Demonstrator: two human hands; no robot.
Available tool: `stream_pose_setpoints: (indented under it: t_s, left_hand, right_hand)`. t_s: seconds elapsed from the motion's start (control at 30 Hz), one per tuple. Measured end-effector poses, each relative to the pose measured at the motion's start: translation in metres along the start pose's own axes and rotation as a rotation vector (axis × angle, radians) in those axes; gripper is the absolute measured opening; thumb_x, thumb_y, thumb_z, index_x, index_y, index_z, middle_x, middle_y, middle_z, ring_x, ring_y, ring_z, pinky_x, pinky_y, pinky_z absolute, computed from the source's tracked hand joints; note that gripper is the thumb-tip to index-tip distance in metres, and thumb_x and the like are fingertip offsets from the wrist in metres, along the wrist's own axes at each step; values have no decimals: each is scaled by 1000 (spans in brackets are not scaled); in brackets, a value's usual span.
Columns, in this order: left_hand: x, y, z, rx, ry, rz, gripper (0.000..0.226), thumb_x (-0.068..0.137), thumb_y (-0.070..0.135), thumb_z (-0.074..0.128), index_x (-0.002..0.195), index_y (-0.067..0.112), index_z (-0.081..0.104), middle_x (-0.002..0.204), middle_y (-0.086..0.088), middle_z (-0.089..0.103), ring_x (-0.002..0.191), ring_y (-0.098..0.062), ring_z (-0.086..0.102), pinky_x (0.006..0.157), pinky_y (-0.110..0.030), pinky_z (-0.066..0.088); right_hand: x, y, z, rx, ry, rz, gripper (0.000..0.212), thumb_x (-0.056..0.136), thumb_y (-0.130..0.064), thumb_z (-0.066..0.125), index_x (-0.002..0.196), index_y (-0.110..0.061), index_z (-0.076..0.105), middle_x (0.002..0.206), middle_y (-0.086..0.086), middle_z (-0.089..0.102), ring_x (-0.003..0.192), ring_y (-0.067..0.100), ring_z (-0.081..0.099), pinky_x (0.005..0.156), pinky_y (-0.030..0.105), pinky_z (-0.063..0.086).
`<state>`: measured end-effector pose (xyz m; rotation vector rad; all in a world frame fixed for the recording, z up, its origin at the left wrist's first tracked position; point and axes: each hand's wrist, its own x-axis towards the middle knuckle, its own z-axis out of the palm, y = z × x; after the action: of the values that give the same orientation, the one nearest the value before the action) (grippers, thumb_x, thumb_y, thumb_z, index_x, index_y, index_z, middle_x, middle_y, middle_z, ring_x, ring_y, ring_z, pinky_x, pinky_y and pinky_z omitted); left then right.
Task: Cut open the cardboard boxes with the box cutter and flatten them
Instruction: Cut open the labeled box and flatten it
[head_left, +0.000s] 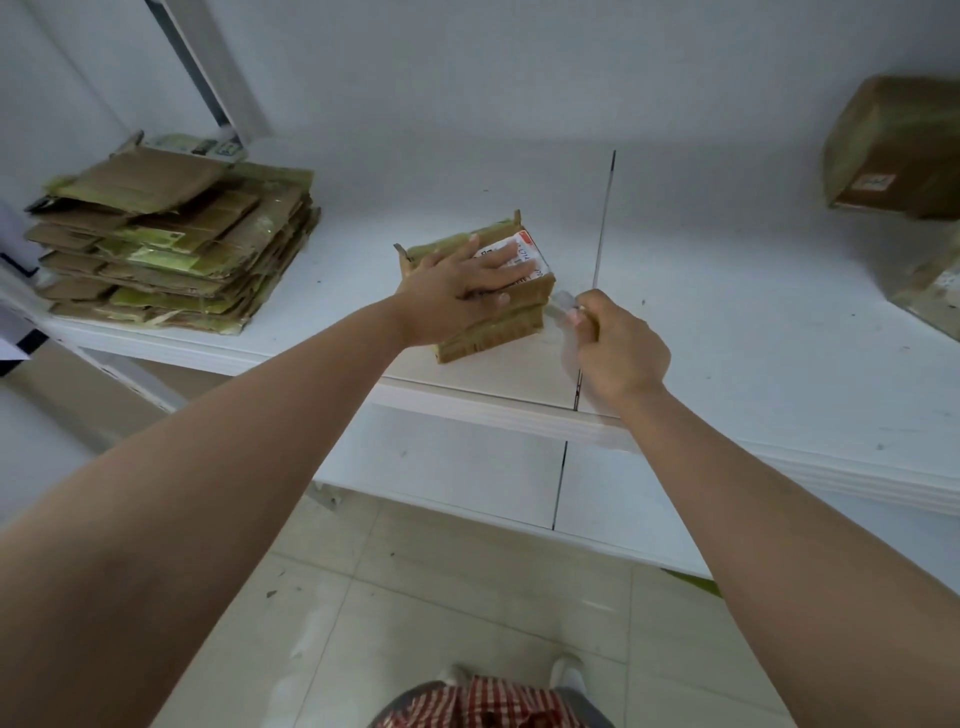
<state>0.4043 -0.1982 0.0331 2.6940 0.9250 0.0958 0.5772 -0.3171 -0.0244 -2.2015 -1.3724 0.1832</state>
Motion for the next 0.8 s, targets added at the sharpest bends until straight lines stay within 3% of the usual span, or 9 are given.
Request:
stream_pose_setpoints:
  t_s: [0.27,0.37,0.5,0.57,0.6,0.67,0.7,0.77,0.8]
  left_hand:
    - [-1,4,0,6,16,-5,43,102,36,37,143,45,30,156,20,16,148,-15,3,117,-46,1]
    - [-4,4,1,-25,42,-44,43,103,35,36,143,47,30,156,21,16,148,-14,3,116,-47,1]
    - [9,17,5,26,121,-330,44,102,35,33,145,45,28,157,19,16,148,-20,2,114,-56,5]
    - [22,31,4,-108,182,-494,44,100,27,37,143,38,36,153,6,32,146,-28,13,115,-57,10]
    - [29,35,2,-315,225,-530,44,98,20,40,140,32,40,145,-3,42,141,-30,28,113,-56,21]
    - [32,41,-9,-761,291,-510,45,95,9,44,138,20,44,129,-10,56,116,-27,56,100,-49,46]
    - [29,42,-15,-874,314,-480,44,94,6,46,137,16,47,126,-9,58,106,-25,62,94,-46,51]
    - [23,34,-25,-763,307,-378,43,88,16,51,131,23,55,132,-3,55,115,-22,56,103,-48,44]
    - [20,28,-26,-593,251,-320,45,84,24,54,129,31,57,136,3,51,127,-21,47,111,-52,32]
  right_hand:
    - [-5,-3,-1,-313,-61,-181,20,100,-22,35,111,-22,51,72,-4,51,66,21,48,50,23,23]
    - [-3,-6,-3,-268,-93,-129,23,102,-26,32,114,-18,49,77,0,54,70,24,50,55,26,27]
    - [-2,-5,-2,-74,-78,47,28,101,-30,30,114,-14,49,90,5,62,84,30,59,65,29,33]
    - [-3,-5,-1,-13,-67,84,28,101,-31,30,112,-13,49,85,3,58,82,29,57,65,30,34]
    - [-3,-6,-1,8,-65,96,28,101,-31,31,110,-12,49,82,2,55,81,29,57,64,30,34]
    - [-3,-6,-1,41,-64,113,27,100,-30,32,107,-11,49,80,1,53,81,30,57,64,30,33]
    - [-3,-6,-1,54,-64,117,26,100,-30,32,105,-11,49,80,1,53,80,30,57,64,31,33]
    - [-4,-5,-1,70,-52,117,23,99,-27,34,104,-11,49,79,2,52,78,30,55,62,31,32]
    - [-5,-5,-1,74,-38,110,22,99,-25,34,105,-11,50,78,2,53,78,31,56,62,31,33]
